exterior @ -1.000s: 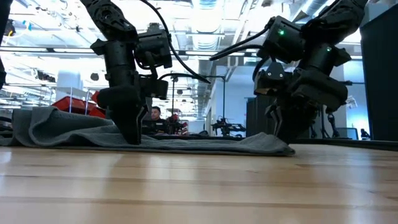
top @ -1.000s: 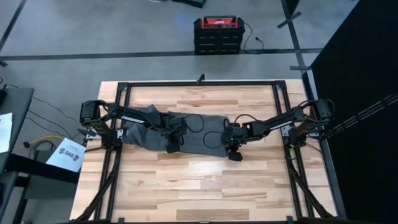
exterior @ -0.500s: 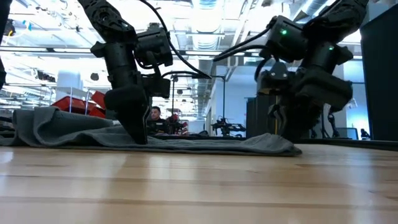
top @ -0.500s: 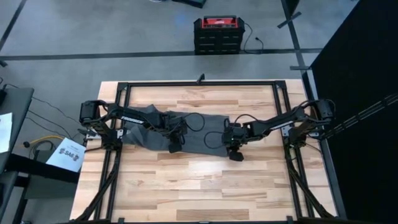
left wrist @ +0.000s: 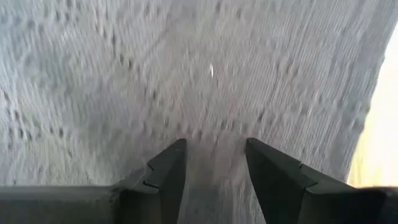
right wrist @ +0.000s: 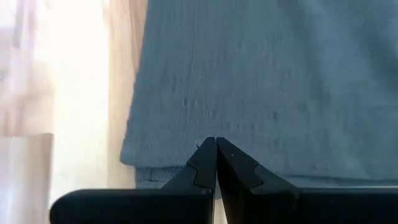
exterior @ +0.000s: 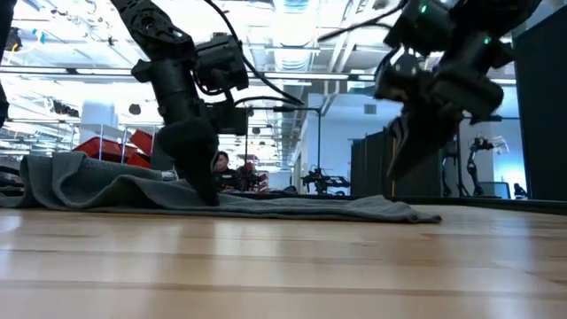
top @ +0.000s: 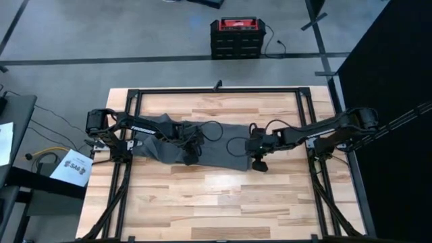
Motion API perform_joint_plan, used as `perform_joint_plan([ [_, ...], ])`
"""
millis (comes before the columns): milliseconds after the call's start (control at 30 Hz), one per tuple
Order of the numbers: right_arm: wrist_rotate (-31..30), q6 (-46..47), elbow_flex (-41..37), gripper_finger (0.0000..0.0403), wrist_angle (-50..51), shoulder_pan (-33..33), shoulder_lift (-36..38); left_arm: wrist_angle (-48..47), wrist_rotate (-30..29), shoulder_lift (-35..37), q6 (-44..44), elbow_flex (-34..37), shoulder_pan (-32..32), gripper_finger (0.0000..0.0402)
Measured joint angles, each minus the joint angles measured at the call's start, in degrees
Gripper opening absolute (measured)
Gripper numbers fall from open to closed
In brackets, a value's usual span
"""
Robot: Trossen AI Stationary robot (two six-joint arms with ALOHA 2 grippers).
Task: Roll towel
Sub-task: Fold the gray towel
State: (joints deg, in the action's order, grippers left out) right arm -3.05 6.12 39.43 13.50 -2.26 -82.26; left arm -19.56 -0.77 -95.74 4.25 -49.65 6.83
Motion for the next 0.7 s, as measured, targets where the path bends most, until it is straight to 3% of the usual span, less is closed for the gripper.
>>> perform_joint_plan([
  [167, 1.5, -0.2, 0.0, 0.0, -6.1, 0.0, -6.2, 2.6, 0.0, 0.0, 0.1, -0.1, 0.0, 0.0152],
  [367, 2.5, -0.5, 0.5, 0.0, -4.6, 0.1, -9.1, -2.8, 0.0, 0.1, 2.2, -4.1, -0.9, 0.0152],
  [700, -0.2, -3.1, 0.6, 0.0, 2.4, 3.6, -7.7, -13.2, 0.3, 0.2, 15.1, -6.7, -12.3, 0.0152],
])
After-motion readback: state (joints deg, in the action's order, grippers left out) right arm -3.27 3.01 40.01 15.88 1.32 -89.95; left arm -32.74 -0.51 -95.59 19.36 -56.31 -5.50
